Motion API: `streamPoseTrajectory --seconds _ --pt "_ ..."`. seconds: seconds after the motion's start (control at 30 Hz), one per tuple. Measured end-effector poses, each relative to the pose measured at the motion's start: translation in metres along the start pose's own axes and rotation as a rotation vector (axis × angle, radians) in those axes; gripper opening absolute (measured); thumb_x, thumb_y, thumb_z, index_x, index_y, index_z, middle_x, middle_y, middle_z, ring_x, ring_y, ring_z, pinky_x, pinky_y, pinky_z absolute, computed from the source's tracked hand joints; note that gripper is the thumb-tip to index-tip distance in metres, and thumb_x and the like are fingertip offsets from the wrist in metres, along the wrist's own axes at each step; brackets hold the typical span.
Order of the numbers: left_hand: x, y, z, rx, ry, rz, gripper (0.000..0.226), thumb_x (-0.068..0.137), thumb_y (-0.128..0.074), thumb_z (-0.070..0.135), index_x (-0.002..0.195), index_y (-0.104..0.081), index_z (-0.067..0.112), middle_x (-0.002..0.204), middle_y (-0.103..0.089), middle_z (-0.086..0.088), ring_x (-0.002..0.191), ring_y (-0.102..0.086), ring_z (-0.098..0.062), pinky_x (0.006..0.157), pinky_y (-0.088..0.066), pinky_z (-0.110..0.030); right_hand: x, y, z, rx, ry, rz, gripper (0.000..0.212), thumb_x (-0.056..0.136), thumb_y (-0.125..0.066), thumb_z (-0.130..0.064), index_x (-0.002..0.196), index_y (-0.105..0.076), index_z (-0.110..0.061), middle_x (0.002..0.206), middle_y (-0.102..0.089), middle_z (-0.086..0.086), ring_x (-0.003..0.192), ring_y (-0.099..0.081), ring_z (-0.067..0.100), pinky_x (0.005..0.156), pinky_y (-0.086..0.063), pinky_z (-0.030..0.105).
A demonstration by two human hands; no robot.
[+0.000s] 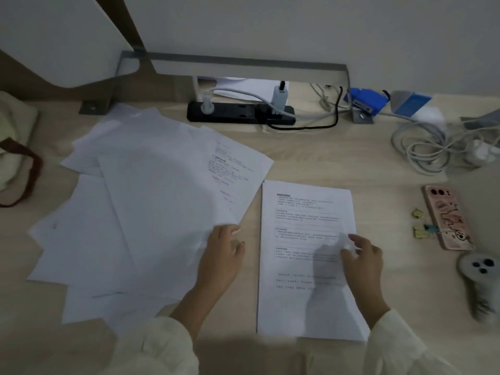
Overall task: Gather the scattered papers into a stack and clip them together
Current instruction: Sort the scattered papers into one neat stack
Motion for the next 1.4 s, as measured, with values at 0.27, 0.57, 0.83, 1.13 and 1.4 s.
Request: streamPoseTrajectory --seconds 0.27,0.57,0.83,1.13,1.4 --pt "-0.001 0.108 -0.083 0.229 0.043 0.193 0.056 0.087 -0.057 0.034 0.137 -0.039 0.015 0.153 -0.025 -0.003 0.143 -0.016 -0.019 0.113 -0.023 -0.035 -0.062 -0.153 -0.127 0.055 0.281 -0.59 0.028 0.088 -0.054 -0.019 0.116 -0.055 -0.019 0.122 -0.053 0.01 0.108 -0.054 0.02 0.091 -0.045 0.032" --pt "-0.023 0.101 -0.145 0.384 0.126 -0.052 0.124 0.045 -0.027 0.084 0.145 0.016 0.025 0.148 0.036 -0.003 0.13 0.035 -0.01 0.112 0.014 -0.031 -0.063 -0.196 -0.154 -0.204 0.234 -0.454 0.052 0.082 -0.062 -0.026 0.127 -0.044 -0.006 0.121 -0.056 0.016 0.112 -0.051 0.035 0.094 -0.045 0.04" --pt "-0.028 0.112 -0.14 0.351 0.026 0.126 0.112 0.059 -0.018 0.093 0.145 -0.016 0.021 0.155 -0.005 -0.016 0.139 -0.002 -0.025 0.108 -0.016 -0.043 -0.101 -0.207 -0.175 0.105 0.162 -0.689 0.035 0.09 -0.05 -0.012 0.125 -0.052 -0.009 0.113 -0.063 0.006 0.101 -0.059 0.026 0.092 -0.047 0.038" --pt "-0.039 0.157 -0.11 0.001 -0.008 0.411 0.04 0.092 -0.047 0.016 0.132 -0.05 0.016 0.121 -0.061 -0.001 0.11 -0.057 -0.02 0.089 -0.048 -0.029 -0.15 -0.215 -0.206 0.312 0.105 -1.209 0.033 0.093 -0.044 -0.028 0.12 -0.057 -0.012 0.117 -0.065 0.013 0.103 -0.064 0.022 0.086 -0.054 0.027" --pt "-0.061 0.175 -0.163 -1.174 0.349 0.567 0.029 0.089 -0.056 0.02 0.117 -0.061 0.025 0.117 -0.067 0.007 0.107 -0.063 -0.012 0.092 -0.05 -0.036 -0.062 -0.201 -0.199 -0.221 0.346 -0.397 0.07 0.079 -0.067 -0.033 0.136 -0.035 -0.009 0.137 -0.037 0.018 0.126 -0.038 0.033 0.102 -0.036 0.039"
Point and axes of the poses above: each hand's wrist, its own x-axis towards the middle knuckle, its own y-axis out of the back of the hand, z = x × y, the point moved 9 cm from there along x, towards the middle knuckle
